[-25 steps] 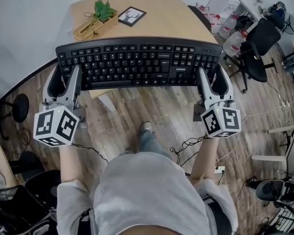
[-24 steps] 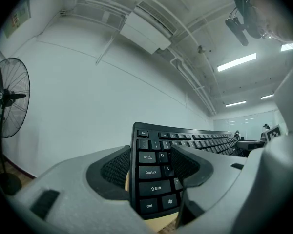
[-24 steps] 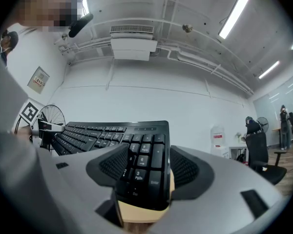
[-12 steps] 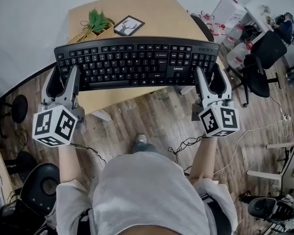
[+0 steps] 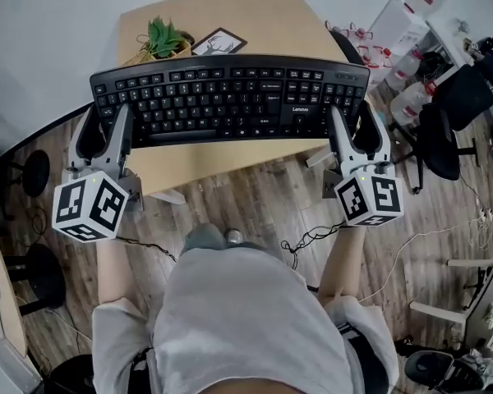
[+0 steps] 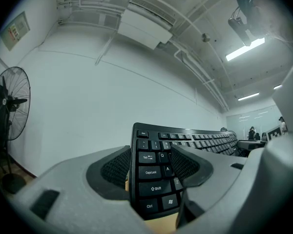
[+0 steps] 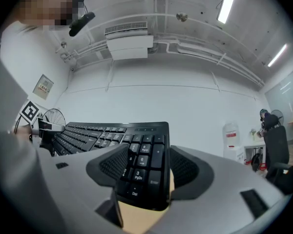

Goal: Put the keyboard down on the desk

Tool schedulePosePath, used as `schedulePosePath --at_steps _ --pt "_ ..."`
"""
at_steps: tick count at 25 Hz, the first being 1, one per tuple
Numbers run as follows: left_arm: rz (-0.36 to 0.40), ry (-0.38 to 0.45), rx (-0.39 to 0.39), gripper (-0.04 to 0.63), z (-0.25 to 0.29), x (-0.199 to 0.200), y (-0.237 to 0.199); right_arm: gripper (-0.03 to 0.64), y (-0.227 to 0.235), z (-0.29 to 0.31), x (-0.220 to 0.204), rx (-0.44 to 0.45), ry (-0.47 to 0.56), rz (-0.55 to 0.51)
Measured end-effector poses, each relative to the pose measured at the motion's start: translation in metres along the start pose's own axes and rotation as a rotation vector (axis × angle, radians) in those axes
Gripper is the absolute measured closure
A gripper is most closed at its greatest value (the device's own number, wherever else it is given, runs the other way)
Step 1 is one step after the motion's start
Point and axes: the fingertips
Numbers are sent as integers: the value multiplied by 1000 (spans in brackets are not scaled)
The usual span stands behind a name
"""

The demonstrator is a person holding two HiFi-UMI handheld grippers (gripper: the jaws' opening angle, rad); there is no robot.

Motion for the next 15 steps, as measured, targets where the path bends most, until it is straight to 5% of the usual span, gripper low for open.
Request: schedulePosePath --at_steps 15 --pt "-33 -82 7 347 111 -27 -26 359 29 96 -42 -5 -77 5"
Point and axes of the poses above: the fingertips, and each gripper's own axes: z forward along the fingers, y to its right, x out of its top, and after that the axes turned 10 degrees about -z, right-handed
